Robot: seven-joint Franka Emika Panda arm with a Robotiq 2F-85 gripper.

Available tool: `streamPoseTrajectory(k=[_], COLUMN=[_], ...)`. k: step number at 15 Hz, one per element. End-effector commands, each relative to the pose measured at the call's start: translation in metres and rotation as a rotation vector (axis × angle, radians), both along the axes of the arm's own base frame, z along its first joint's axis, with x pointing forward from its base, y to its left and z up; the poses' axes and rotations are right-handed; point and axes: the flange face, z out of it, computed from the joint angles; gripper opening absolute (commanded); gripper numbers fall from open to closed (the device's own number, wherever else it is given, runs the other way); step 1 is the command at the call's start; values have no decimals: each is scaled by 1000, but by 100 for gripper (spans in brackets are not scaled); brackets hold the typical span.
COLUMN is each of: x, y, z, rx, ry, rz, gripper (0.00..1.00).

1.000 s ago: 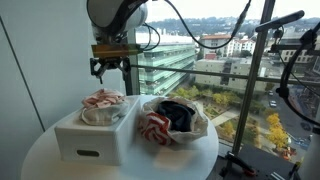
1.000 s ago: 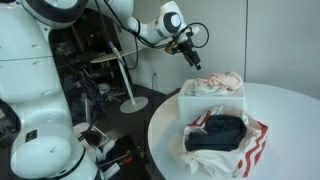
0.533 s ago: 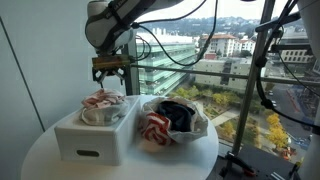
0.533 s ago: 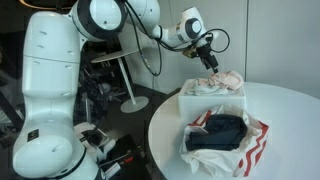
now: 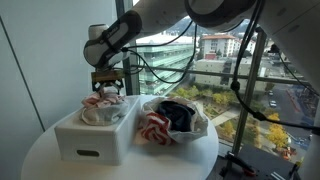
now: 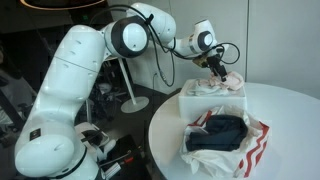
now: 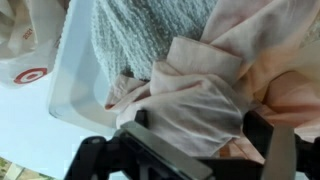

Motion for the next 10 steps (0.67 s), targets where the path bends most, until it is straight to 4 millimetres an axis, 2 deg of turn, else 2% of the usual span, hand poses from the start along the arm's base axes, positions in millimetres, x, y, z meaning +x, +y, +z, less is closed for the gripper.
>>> streamPoseTrajectory(k=[1, 7, 9, 10], x=[17, 16, 14, 11], y=[2, 0, 2, 5], z=[-3, -5, 6, 20], rx=[-12, -1, 20, 36], ry=[7, 34, 17, -8], rz=[13, -14, -17, -17], gripper=[74, 27, 13, 5])
